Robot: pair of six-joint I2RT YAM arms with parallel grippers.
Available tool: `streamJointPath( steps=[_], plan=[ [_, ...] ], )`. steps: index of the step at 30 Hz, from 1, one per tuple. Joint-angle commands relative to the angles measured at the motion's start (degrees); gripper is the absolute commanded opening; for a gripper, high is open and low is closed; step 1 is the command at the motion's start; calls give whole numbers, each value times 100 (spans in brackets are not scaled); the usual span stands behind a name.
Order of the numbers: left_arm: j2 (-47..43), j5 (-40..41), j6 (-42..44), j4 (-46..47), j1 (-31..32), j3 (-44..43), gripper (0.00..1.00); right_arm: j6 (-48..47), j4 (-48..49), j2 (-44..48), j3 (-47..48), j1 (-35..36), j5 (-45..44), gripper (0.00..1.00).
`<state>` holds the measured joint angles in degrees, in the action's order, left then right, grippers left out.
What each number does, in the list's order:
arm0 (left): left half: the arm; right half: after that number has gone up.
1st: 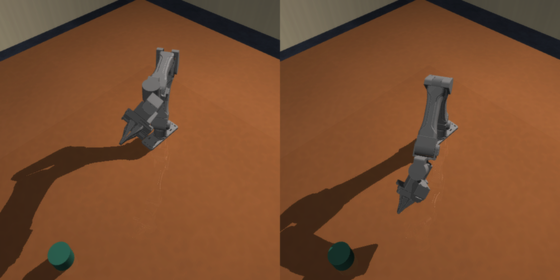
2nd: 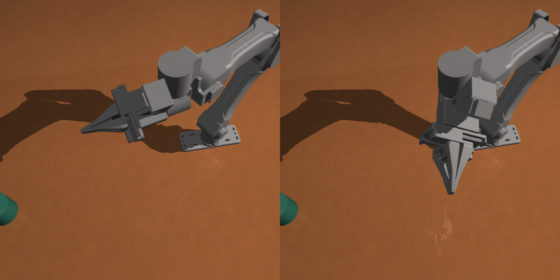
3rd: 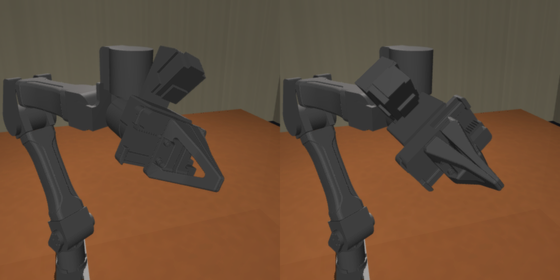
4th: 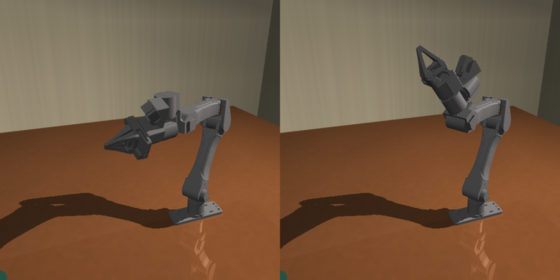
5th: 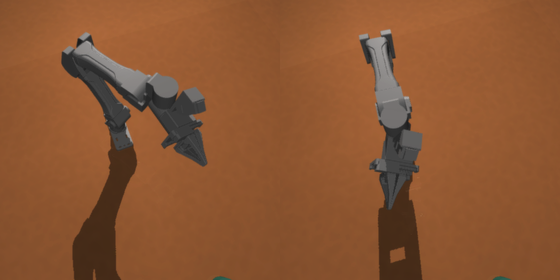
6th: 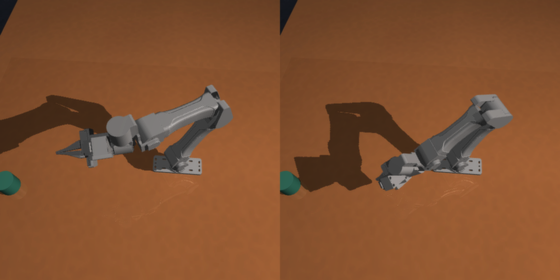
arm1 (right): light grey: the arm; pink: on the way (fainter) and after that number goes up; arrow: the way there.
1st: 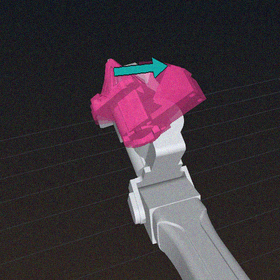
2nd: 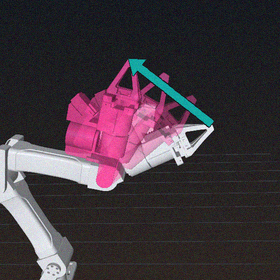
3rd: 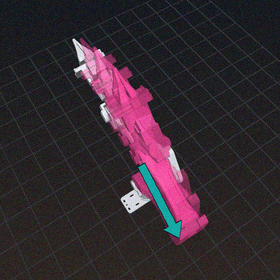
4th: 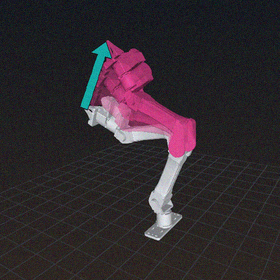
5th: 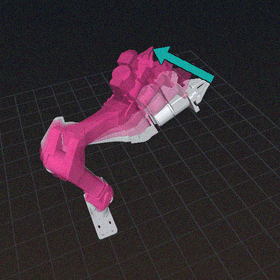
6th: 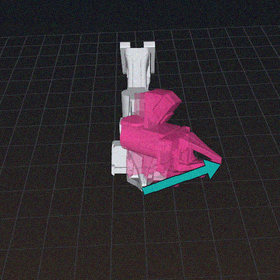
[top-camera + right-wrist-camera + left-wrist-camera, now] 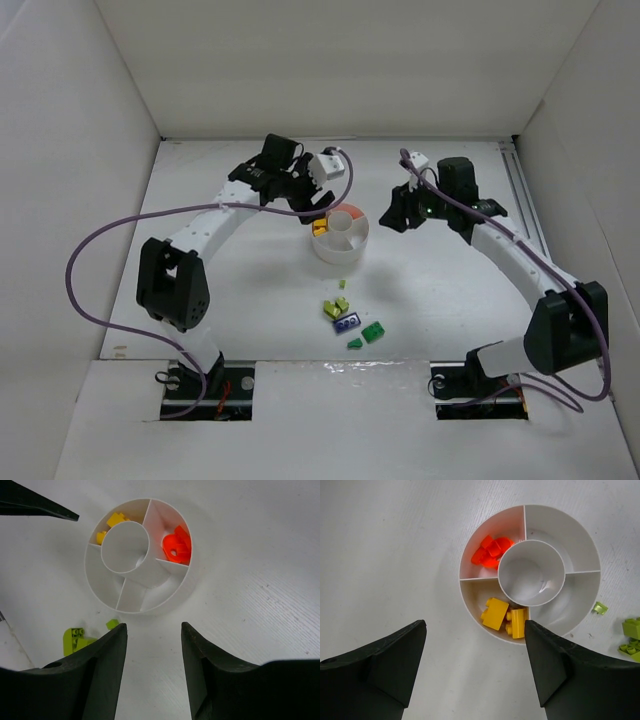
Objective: Sort the legos into containers by color
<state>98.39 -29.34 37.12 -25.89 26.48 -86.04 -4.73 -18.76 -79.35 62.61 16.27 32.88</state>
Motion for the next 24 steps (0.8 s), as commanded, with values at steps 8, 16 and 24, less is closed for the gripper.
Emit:
streamJointPath(
  steps=[8, 16, 24],
  plan=[
    [74, 543, -600, 480, 33, 131, 76, 561, 435, -450, 551, 60, 403, 52],
    [330, 711, -601, 409, 33, 79, 76, 561, 435, -389, 437, 8, 403, 52],
    [-152, 535, -926, 857, -169, 473, 76, -1243, -626, 164, 217, 218, 377, 47]
  ],
)
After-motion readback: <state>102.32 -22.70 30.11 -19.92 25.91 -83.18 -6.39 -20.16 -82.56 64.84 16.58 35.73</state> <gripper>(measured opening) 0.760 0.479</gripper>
